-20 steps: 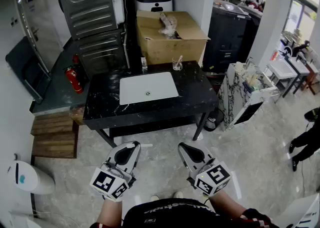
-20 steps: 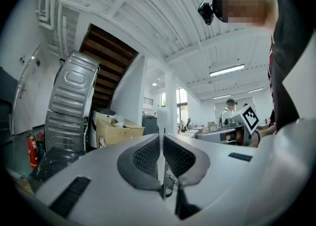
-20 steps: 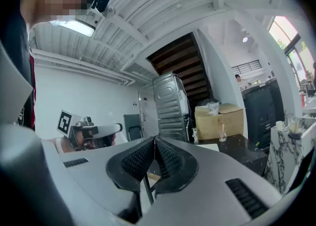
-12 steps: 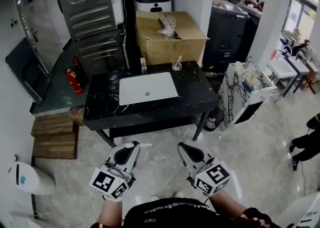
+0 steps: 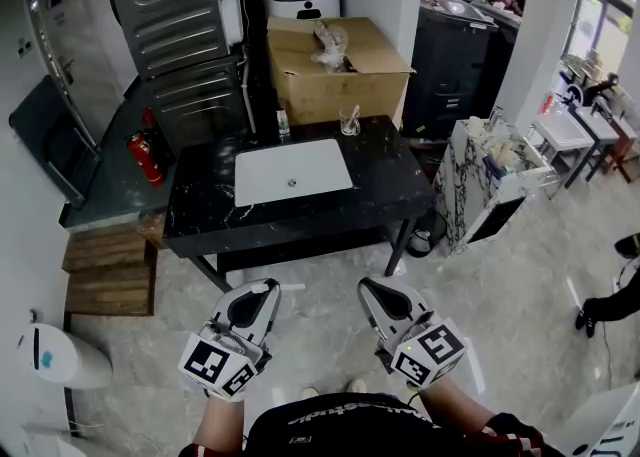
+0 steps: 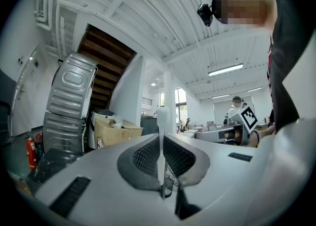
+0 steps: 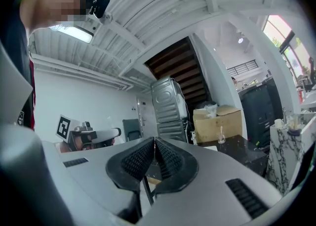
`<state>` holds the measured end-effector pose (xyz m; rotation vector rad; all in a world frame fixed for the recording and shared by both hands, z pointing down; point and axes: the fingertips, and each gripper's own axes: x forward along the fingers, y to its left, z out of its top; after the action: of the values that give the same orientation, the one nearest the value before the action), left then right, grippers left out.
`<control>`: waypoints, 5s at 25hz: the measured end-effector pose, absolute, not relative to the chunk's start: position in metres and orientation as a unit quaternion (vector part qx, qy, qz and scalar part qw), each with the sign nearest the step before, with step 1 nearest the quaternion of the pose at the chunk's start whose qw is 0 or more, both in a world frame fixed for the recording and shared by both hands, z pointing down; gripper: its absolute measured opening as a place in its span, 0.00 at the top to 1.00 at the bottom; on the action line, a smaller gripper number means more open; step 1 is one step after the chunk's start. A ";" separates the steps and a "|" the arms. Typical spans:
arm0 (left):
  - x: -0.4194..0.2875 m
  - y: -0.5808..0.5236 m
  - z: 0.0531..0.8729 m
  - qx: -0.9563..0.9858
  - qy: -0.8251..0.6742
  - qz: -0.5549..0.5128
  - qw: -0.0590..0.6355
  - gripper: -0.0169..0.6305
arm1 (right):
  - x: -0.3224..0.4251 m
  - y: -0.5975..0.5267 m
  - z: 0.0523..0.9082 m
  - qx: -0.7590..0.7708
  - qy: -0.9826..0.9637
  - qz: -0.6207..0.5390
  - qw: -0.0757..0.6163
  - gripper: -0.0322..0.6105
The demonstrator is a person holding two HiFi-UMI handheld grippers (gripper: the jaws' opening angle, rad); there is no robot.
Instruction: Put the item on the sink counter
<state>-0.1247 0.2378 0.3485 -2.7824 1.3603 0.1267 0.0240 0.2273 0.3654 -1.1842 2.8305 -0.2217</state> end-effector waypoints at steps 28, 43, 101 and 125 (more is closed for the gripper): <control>-0.087 0.160 0.367 -0.874 0.485 0.024 0.030 0.93 | 0.070 0.150 0.390 -0.348 0.933 -0.085 0.035 0.89; -0.175 -0.089 0.345 -0.901 0.431 0.051 0.016 0.93 | -0.032 -0.096 0.356 -0.391 0.918 -0.060 0.025 0.89; 0.047 -0.581 0.526 -0.921 0.388 -0.002 0.022 0.93 | 0.132 -0.392 0.427 -0.521 0.845 -0.120 -0.016 0.89; 0.064 -0.583 0.575 -0.922 0.381 -0.062 -0.032 0.55 | 0.151 -0.380 0.422 -0.523 0.843 -0.122 -0.007 0.89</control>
<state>0.0642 -0.5830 0.5749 -2.9559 1.2233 -0.2000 0.1510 -0.3797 0.4219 -1.6510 2.6619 -0.3844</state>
